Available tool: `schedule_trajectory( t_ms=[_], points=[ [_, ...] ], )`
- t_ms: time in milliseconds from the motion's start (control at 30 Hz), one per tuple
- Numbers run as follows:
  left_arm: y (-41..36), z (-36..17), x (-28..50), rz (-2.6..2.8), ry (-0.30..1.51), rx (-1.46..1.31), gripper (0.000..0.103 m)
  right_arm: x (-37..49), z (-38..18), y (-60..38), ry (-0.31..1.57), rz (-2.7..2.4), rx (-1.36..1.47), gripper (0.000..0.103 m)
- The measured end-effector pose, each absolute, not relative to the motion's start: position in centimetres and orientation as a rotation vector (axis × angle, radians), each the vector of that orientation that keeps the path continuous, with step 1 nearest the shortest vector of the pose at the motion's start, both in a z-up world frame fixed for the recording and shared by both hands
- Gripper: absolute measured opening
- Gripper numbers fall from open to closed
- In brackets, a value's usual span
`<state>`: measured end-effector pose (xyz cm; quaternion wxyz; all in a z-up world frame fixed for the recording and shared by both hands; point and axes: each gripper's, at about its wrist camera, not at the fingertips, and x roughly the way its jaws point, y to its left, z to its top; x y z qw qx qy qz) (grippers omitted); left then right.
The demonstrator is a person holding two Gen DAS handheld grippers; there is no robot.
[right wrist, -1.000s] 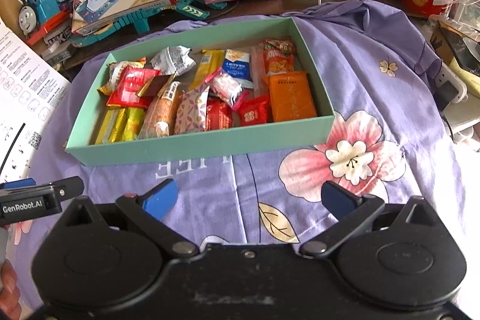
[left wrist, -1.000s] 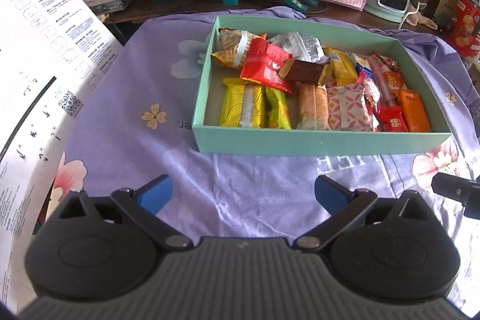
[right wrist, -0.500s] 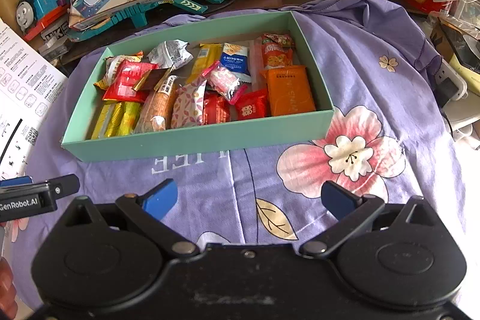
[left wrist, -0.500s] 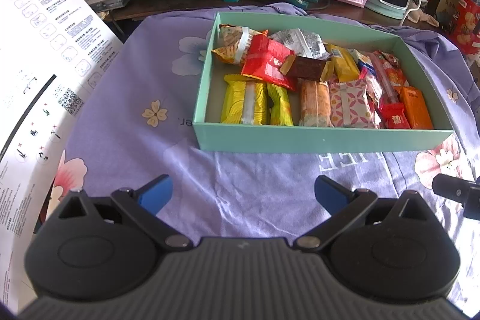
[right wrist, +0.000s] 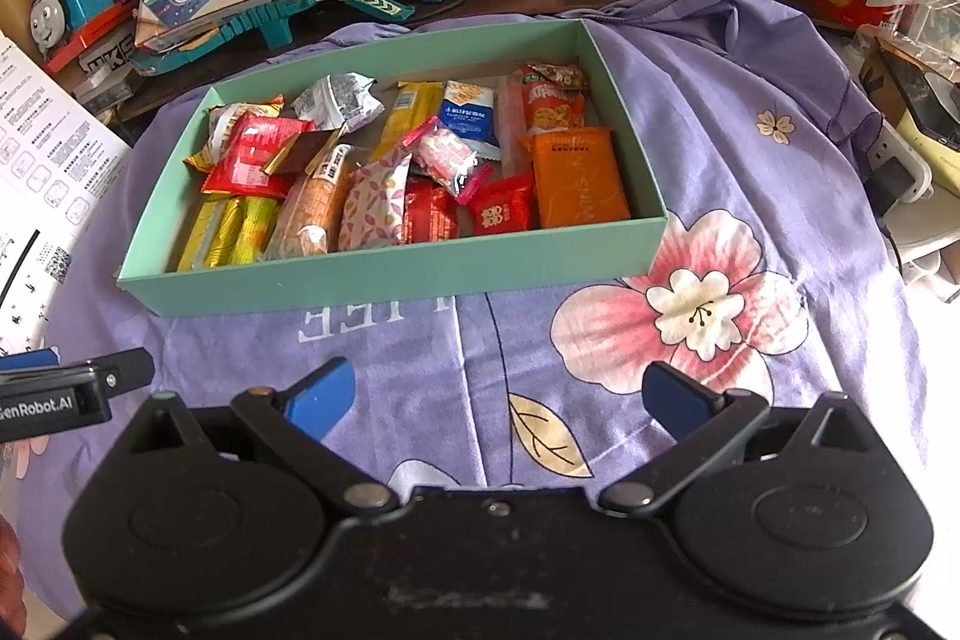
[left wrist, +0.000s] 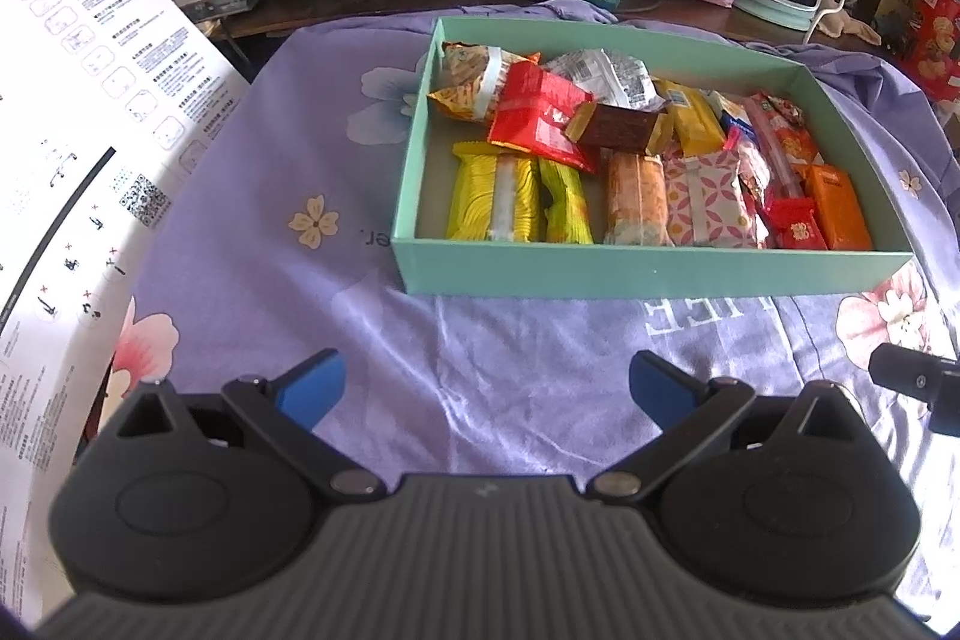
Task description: Organize snacks
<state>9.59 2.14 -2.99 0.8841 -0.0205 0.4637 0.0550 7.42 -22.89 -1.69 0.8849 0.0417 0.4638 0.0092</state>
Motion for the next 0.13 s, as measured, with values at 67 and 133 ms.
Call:
schedule_trajectory(
  t_ms=[67,133],
  points=[
    [2.18,-2.87,9.65,0.114,0.963,-0.038,0.103,7.42,-1.61,-22.87,0.960,0.017,0.079,0.103],
    [2.16,-2.77,9.65,0.115,0.961,-0.032,0.103,7.41,-1.53,-22.84,0.957,0.015,0.072,0.103]
  ],
)
